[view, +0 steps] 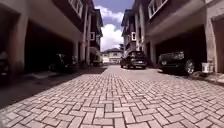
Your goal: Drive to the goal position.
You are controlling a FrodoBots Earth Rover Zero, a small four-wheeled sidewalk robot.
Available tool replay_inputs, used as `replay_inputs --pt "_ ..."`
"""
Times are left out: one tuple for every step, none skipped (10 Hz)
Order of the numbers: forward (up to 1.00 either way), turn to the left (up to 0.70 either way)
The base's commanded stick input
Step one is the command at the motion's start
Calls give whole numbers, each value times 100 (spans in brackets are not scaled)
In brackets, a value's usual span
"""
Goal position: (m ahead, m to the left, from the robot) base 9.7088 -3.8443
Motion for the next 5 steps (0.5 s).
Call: replay_inputs --pt "85 0" --pt "85 0" --pt "85 0" --pt "85 0" --pt "85 0"
